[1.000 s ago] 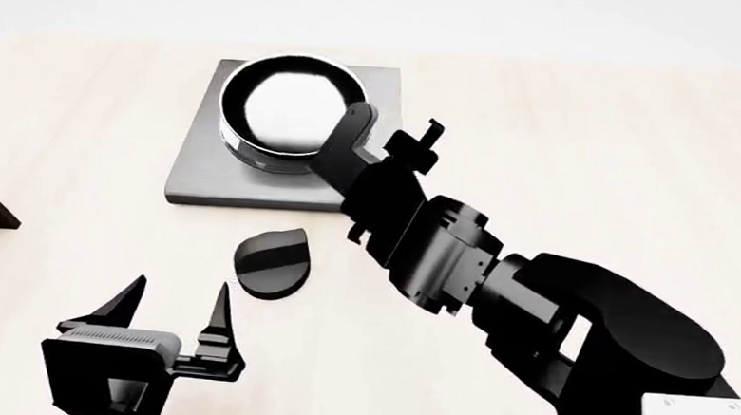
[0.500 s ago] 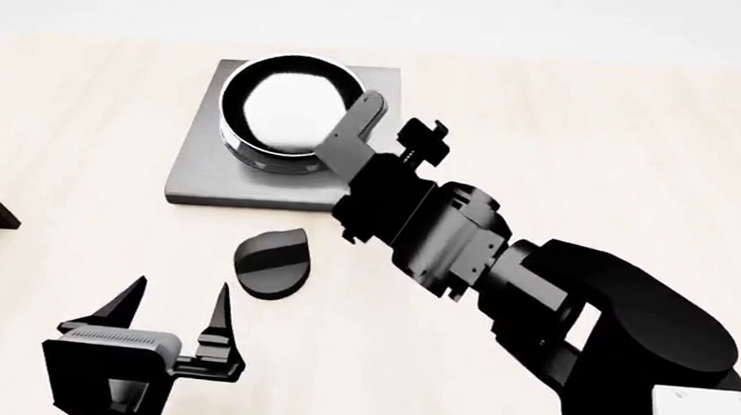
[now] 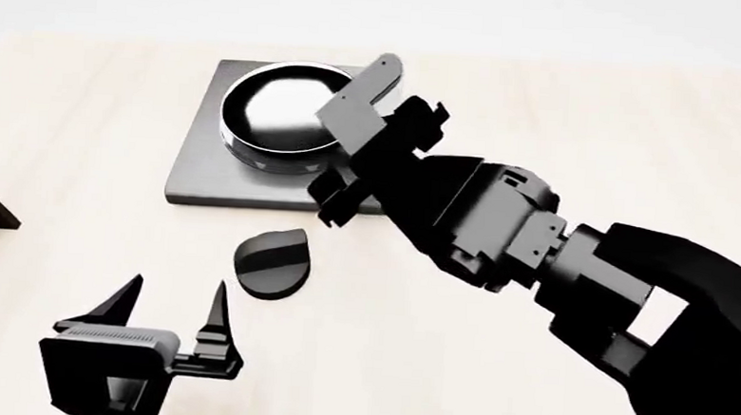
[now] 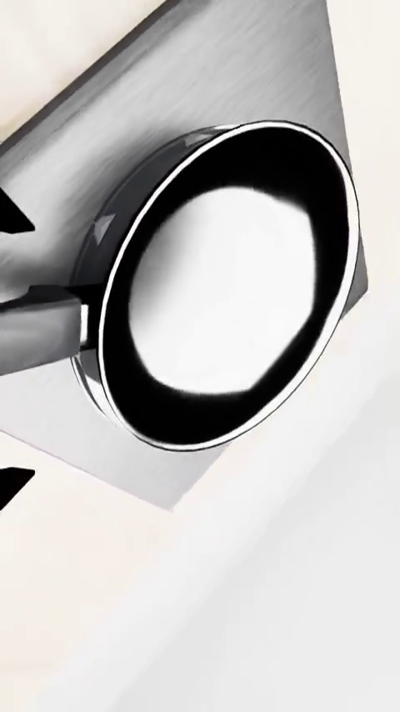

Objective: Turn on the stove and put the frying pan on it.

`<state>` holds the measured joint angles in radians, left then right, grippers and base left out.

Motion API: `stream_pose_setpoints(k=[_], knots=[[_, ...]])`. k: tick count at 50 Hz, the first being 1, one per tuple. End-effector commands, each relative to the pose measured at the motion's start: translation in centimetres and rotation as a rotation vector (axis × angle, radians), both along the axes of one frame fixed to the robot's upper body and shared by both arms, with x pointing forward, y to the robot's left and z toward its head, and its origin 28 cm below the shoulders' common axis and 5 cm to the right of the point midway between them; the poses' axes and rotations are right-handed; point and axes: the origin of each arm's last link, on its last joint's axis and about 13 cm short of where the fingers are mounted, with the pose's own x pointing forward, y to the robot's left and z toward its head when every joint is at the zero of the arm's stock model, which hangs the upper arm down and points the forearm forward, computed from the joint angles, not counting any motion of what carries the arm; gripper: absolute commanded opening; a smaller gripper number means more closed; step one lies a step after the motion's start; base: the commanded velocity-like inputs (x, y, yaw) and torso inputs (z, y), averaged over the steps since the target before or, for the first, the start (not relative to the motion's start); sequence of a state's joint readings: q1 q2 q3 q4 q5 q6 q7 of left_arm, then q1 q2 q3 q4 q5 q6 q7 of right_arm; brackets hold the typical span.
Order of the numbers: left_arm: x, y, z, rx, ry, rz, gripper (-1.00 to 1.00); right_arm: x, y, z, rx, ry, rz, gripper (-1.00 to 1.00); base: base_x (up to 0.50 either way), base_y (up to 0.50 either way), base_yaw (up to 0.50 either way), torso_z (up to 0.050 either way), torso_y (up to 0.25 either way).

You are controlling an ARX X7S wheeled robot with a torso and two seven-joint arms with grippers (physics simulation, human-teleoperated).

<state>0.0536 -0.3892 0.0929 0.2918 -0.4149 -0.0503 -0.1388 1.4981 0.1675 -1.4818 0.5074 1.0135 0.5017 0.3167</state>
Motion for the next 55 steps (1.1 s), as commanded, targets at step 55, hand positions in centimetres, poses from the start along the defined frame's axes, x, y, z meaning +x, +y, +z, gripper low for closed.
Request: stream_pose_setpoints(k=[55], knots=[[-4.7,0.5,10.2,-0.016,-0.718,0.037,1.0,-24.1,-15.8,-3.5,0.799,-0.945,-0.106,1.0,0.0,0.0,0.0,0.0,0.0]])
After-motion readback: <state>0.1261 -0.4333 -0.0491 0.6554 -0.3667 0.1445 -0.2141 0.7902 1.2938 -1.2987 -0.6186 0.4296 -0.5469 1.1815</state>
